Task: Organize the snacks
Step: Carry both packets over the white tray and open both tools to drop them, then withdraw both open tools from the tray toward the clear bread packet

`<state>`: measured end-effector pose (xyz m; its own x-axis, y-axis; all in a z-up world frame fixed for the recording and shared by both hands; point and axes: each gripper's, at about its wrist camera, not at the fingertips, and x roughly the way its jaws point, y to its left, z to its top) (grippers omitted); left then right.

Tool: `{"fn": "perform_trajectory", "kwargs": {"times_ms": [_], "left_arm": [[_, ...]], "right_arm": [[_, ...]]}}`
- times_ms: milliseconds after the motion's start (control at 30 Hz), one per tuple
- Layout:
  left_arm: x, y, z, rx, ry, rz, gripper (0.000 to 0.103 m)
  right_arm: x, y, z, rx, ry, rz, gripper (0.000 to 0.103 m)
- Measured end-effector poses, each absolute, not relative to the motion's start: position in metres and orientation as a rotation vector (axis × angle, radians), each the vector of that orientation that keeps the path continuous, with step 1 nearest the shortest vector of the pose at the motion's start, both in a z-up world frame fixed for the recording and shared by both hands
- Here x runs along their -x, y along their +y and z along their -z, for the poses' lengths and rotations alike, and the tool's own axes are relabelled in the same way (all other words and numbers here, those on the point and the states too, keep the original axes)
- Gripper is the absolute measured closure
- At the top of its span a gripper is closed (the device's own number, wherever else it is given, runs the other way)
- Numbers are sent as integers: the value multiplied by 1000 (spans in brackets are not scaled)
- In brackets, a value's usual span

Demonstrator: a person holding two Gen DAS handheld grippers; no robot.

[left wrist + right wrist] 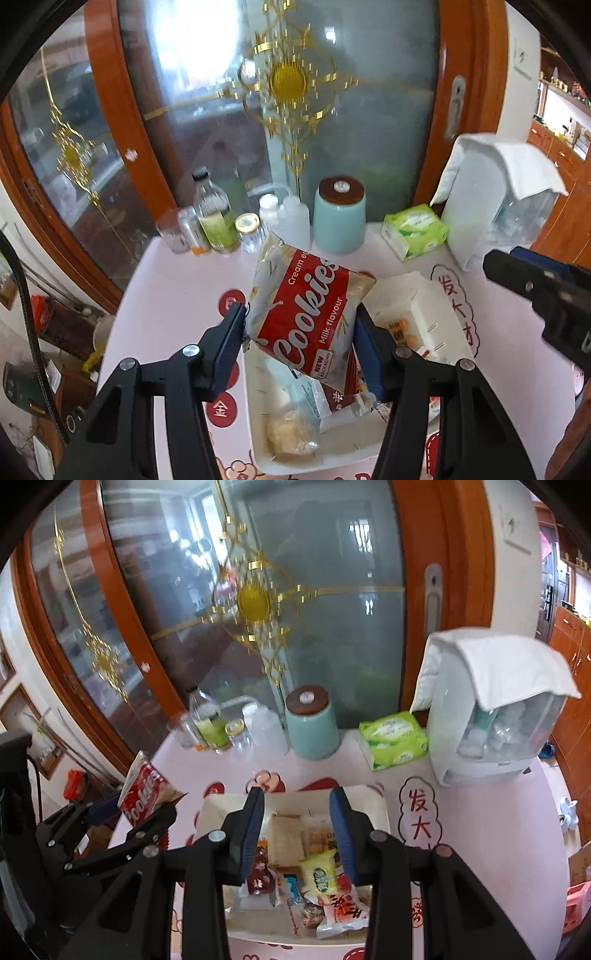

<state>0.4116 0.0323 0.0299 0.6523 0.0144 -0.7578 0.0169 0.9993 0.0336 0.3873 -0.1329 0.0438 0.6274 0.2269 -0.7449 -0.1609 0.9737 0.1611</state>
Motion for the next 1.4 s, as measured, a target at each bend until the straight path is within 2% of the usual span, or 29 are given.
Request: {"fn": "perform_trajectory", "kwargs": {"times_ms": [67,133,200,267,333,500,633,767,1400], "left_arm": [[-422,32,-13,-27,893,5,45],[-431,33,1,-12,923,9,38],[-439,33,17,-2,953,13,15],[-442,33,29,9,971,16,9],[-445,35,40,24,1002,22,8],[-449,37,64,64,1067,46,8],[-449,35,70,53,1074,56,8],[-446,35,70,50,1080,35,2],[-408,43,48,71,1064,20,1]], "right_arm": [[-393,-128,-30,-70,891,-219,65],[-396,-127,-21,-62,907,-213,65],[-400,-126,-10,-52,926,-209,65],[-403,-125,0,-40,950,-208,65],[-406,-126,9,-35,967,-204,65],[-410,-130,26,-53,1001,-201,57],[-411,-131,36,-65,1025,-204,56],[-409,-133,41,-75,1038,-203,56],[-369,-141,41,-95,1055,-238,55]]}}
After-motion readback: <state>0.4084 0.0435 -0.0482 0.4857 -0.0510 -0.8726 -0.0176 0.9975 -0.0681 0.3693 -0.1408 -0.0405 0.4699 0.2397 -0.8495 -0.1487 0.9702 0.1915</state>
